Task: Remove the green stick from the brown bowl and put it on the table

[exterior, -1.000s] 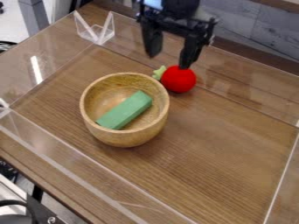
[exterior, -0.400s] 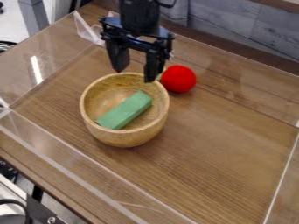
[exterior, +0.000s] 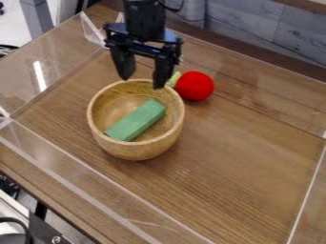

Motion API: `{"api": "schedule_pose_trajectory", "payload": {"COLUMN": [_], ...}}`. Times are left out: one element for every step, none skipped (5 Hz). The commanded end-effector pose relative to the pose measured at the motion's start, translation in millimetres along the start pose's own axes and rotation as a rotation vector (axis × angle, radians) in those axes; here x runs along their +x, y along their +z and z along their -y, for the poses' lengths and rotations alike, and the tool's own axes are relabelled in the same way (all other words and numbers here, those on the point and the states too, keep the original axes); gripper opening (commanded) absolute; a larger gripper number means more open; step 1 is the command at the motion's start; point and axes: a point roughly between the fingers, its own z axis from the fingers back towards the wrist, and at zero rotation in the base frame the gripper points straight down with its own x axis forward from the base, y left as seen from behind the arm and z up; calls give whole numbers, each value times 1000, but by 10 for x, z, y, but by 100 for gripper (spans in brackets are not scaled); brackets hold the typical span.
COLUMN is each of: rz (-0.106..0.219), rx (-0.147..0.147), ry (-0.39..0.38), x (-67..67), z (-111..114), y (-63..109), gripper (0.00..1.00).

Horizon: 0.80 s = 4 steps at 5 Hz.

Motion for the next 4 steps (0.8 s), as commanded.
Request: {"api": "schedule_pose_trajectory", "payload": {"rz": [25, 20, 13, 18], "rx": [-6, -14, -21, -25], "ry": [-21, -63, -103, -57], "x": [24, 55, 82, -7], "z": [-63, -43, -25, 123], "y": [32, -29, -78, -99], "gripper": [100, 100, 100, 100]}}
